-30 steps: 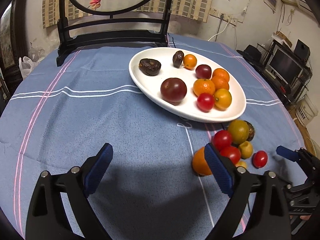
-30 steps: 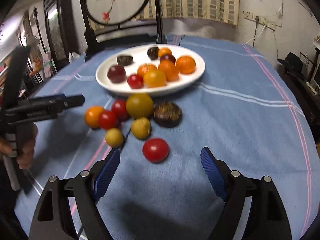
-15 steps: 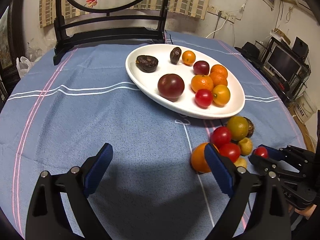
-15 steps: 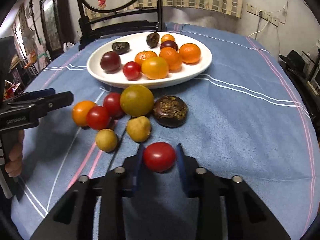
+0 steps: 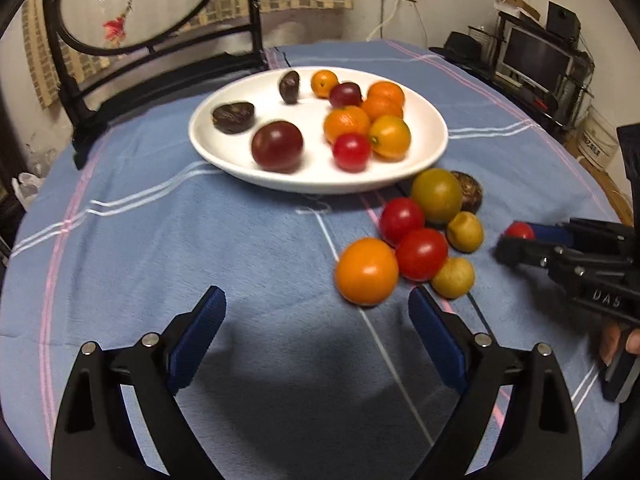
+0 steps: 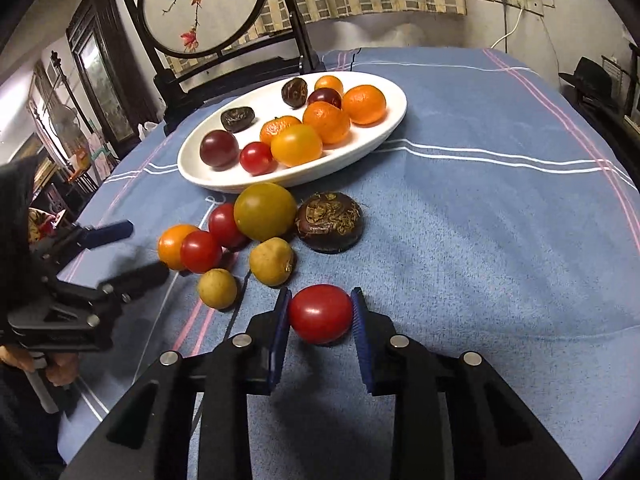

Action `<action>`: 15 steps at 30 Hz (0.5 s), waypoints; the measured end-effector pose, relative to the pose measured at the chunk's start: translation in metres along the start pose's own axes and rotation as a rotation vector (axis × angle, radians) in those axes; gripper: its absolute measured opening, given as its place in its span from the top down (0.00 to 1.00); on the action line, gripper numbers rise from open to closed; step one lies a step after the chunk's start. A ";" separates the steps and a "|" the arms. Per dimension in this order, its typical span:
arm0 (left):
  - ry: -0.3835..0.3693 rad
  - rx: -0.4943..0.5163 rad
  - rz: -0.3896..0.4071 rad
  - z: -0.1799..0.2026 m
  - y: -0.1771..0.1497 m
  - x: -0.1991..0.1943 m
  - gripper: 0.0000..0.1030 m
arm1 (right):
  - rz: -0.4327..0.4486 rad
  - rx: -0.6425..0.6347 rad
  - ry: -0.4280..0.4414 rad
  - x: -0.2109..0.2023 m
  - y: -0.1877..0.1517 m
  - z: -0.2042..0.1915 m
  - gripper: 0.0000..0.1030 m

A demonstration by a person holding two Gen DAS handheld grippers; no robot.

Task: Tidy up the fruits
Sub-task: 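Grasp a small orange cherry tomato with the left tool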

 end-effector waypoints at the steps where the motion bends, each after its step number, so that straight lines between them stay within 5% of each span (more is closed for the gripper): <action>1: 0.001 0.010 -0.002 0.002 0.000 0.002 0.12 | 0.004 -0.001 0.002 -0.001 0.000 0.000 0.71; 6: 0.069 0.061 0.016 0.006 0.001 0.008 0.17 | -0.002 -0.021 0.007 -0.003 -0.002 -0.005 0.71; 10: 0.035 0.034 0.002 0.001 0.003 0.015 0.29 | -0.006 -0.038 0.016 -0.005 -0.004 -0.011 0.71; 15: 0.097 0.091 0.020 0.007 0.010 0.020 0.31 | -0.006 -0.055 0.033 -0.008 -0.005 -0.016 0.71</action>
Point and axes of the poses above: each gripper's, at about its wrist camera, not at the fingertips, and x roughly the way its jaws point, z to its right, y to its top, the point moved 2 cm from there along x, roughly the way its jaws point, and after that the axes turned 5 degrees about -z, right-handed, at the moved point
